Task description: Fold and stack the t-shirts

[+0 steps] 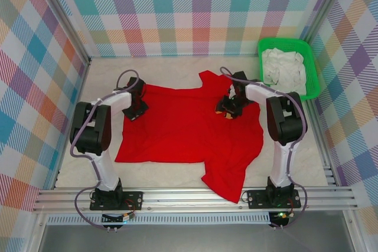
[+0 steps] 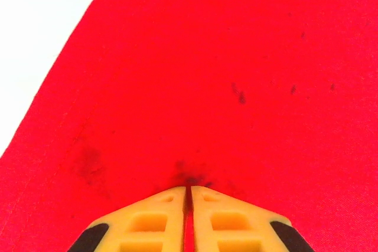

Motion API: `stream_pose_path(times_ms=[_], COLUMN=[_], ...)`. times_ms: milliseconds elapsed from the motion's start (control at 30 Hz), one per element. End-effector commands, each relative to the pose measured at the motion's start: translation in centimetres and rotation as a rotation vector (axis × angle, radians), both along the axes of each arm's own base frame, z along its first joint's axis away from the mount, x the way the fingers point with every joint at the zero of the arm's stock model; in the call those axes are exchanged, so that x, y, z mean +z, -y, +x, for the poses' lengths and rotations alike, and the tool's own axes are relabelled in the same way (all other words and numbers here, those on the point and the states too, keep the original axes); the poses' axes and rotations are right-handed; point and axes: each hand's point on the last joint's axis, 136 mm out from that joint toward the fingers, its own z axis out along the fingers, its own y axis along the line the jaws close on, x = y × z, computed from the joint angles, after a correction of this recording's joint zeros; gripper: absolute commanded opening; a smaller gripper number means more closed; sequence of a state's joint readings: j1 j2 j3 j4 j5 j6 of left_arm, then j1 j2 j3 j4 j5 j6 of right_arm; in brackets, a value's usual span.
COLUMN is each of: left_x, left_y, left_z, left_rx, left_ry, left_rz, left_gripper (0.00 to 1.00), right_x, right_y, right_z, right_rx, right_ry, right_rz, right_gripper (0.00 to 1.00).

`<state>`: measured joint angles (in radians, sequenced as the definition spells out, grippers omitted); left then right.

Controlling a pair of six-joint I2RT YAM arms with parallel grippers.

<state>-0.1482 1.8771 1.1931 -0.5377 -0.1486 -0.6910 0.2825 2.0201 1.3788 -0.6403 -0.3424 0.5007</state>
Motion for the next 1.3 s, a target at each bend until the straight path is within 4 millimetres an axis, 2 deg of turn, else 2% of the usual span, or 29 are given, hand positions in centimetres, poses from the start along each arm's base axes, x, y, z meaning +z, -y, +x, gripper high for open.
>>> stream_pose_path(times_ms=[0,67,167,233,300,367,467,567,700,867,1000,1167,1267], left_x=[-0.1,1.6,4.1,5.6,6.5,6.8,6.4,5.4,3.8,1.2,-1.1,-3.6,-4.9], left_y=[-1.8,-1.7,-1.2,-0.5,0.5,1.7,3.5,5.3,7.2,8.9,9.0,8.1,7.6], left_z=[-3.1,-2.2,-0.9,-0.2,0.3,0.7,1.0,1.3,1.6,1.5,1.1,0.2,-0.6], left_rx=[0.011,-0.004,-0.033,-0.057,-0.081,-0.109,-0.146,-0.176,-0.208,-0.223,-0.209,-0.192,-0.182], left_ry=[-0.114,-0.085,-0.046,-0.016,0.001,0.012,0.011,0.000,-0.025,-0.062,-0.096,-0.157,-0.188], left_rz=[0.065,0.066,0.054,0.043,0.022,-0.002,-0.033,-0.054,-0.057,-0.060,-0.055,-0.013,-0.001], left_gripper=[0.11,0.12,0.12,0.13,0.13,0.13,0.13,0.13,0.13,0.12,0.11,0.10,0.10], right_x=[2.1,4.5,8.1,9.6,10.2,10.0,8.6,6.8,4.0,1.0,0.5,0.4,0.8], right_y=[-0.2,0.4,1.6,2.8,4.0,4.7,5.0,4.8,5.2,4.8,4.0,3.6,3.6], right_z=[0.0,1.8,5.6,8.3,11.0,13.7,16.8,18.8,20.1,20.1,19.9,19.6,19.3], right_rx=[0.026,0.059,0.087,0.091,0.094,0.103,0.134,0.191,0.214,0.205,0.197,0.196,0.203], right_ry=[0.013,0.072,0.181,0.236,0.278,0.308,0.337,0.379,0.395,0.350,0.333,0.319,0.313], right_rz=[-0.006,-0.054,-0.108,-0.148,-0.181,-0.195,-0.194,-0.211,-0.255,-0.230,-0.189,-0.167,-0.165], right_gripper=[0.47,0.48,0.49,0.50,0.50,0.49,0.48,0.48,0.49,0.51,0.48,0.25,0.04])
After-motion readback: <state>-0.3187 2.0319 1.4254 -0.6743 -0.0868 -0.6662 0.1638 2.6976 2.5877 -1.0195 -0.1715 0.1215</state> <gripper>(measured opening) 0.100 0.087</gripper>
